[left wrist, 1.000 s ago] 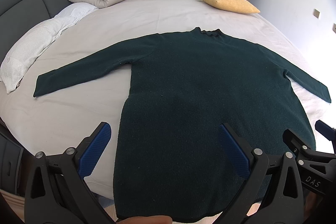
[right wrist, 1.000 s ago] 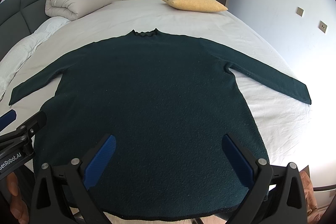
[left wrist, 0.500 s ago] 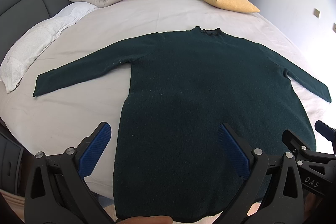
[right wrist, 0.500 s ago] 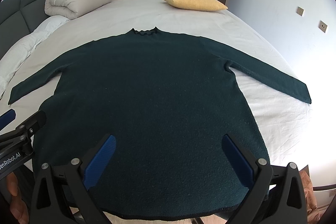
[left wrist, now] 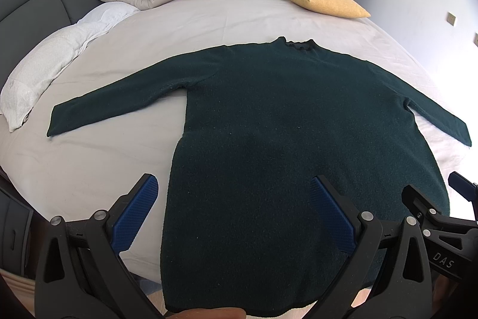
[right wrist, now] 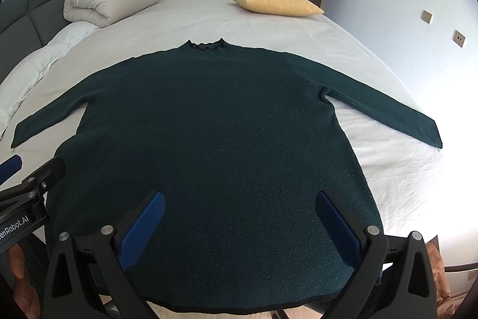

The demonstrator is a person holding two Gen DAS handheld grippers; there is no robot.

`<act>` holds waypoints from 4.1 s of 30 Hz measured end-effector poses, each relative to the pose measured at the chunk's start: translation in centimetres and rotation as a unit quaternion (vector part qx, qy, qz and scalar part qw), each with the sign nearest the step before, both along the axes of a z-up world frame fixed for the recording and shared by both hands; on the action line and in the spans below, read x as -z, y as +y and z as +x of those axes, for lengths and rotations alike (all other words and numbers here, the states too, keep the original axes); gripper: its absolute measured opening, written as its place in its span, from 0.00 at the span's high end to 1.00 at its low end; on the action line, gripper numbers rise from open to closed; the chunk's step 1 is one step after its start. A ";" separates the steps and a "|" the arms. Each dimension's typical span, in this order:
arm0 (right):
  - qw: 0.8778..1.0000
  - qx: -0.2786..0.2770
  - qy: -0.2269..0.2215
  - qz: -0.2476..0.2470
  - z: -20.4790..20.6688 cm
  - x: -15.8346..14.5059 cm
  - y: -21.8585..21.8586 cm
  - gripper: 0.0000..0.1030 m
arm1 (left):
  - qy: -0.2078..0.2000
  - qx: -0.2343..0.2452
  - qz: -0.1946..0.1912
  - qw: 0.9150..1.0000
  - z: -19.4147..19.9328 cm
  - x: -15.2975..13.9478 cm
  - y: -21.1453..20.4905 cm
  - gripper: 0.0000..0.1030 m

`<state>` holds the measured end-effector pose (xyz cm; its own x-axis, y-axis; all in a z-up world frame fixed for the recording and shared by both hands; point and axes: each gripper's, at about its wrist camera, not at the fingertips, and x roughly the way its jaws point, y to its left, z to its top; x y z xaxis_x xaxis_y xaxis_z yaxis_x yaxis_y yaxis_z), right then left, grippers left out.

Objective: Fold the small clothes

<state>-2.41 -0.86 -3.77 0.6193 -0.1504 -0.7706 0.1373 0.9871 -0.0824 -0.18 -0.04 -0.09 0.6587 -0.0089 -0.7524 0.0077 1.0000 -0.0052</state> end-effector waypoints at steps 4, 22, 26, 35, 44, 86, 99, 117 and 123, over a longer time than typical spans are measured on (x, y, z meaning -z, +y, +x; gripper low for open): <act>1.000 0.000 0.001 0.000 0.1 -0.1 -0.1 0.00 | 0.000 0.000 0.000 1.000 -0.2 0.2 -0.1 0.00; 1.000 0.000 0.002 0.000 0.2 0.0 0.1 0.00 | 0.001 0.000 -0.001 1.000 -0.2 0.1 0.0 0.00; 1.000 -0.001 0.002 0.000 -0.3 0.2 0.0 0.00 | 0.002 0.000 -0.001 1.000 -0.3 0.1 0.0 0.00; 1.000 0.000 0.004 0.003 -0.5 0.6 -0.1 0.00 | 0.005 0.000 -0.003 1.000 -0.3 1.5 -0.1 0.00; 0.995 0.026 -0.053 0.085 -0.7 -1.3 -5.9 0.00 | 0.005 0.012 -0.022 1.000 1.2 1.9 -0.1 0.00; 0.812 0.392 -0.205 0.381 0.4 5.5 -48.1 0.82 | 0.039 0.092 -0.189 0.977 19.3 2.8 -5.3 0.12; 0.976 0.007 -0.127 0.175 16.7 -3.3 -16.8 0.91 | 0.082 0.112 -0.342 0.929 27.7 3.4 -5.6 0.21; 0.992 -0.119 -0.032 0.030 16.7 4.9 -2.2 0.91 | 0.229 0.114 -0.471 0.844 32.9 10.3 -9.2 0.08; 0.990 -0.136 -0.036 0.016 16.1 4.8 -1.3 0.89 | 0.265 0.126 -0.479 0.827 33.8 11.5 -11.0 0.57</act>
<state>13.70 -2.13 -8.58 0.6876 0.0541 -0.7240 -0.1302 0.9902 -0.0497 33.61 -11.06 -11.60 0.1252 -0.8551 -0.5031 -0.0413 0.5022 -0.8638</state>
